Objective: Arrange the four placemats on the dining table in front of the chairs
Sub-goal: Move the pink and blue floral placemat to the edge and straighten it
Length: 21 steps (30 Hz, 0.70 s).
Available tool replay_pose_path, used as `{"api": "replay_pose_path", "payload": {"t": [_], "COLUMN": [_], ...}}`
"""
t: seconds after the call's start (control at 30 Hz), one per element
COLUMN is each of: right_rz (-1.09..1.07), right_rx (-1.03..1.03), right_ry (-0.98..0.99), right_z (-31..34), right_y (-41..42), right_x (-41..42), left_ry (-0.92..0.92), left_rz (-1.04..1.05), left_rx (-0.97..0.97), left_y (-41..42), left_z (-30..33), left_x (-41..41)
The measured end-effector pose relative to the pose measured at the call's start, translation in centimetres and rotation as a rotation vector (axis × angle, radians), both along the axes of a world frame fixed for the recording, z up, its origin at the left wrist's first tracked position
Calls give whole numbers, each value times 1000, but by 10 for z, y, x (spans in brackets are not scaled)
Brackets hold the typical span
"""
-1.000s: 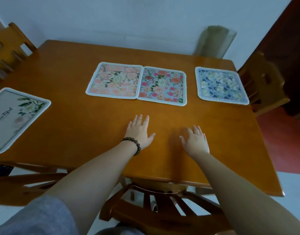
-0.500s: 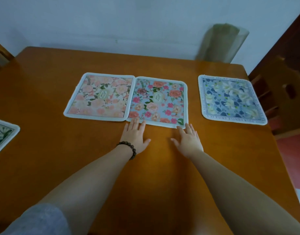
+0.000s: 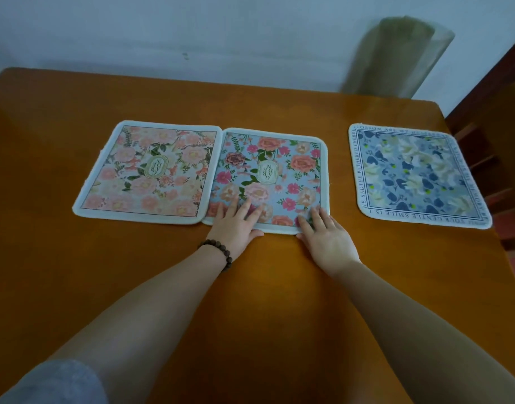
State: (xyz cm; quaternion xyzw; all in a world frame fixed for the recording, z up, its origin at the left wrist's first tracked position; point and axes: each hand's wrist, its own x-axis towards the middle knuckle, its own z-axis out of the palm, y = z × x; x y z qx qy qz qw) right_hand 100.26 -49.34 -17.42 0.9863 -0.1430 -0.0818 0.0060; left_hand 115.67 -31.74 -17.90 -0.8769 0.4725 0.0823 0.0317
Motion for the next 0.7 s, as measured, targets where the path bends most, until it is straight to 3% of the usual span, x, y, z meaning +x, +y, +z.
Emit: {"api": "replay_pose_path", "payload": {"t": [0.2, 0.37, 0.7], "right_rz": [2, -78, -153], "right_rx": [-8, 71, 131], "right_ry": [-27, -58, -7], "right_z": [0, 3, 18], "right_y": [-4, 8, 70], "right_x": [-6, -15, -112], "left_ry": [-32, 28, 172], "left_rz": [-82, -34, 28], "left_rx": [41, -10, -62], "left_y": [4, 10, 64], "left_z": [1, 7, 19], "left_x": [-6, -13, -111]}}
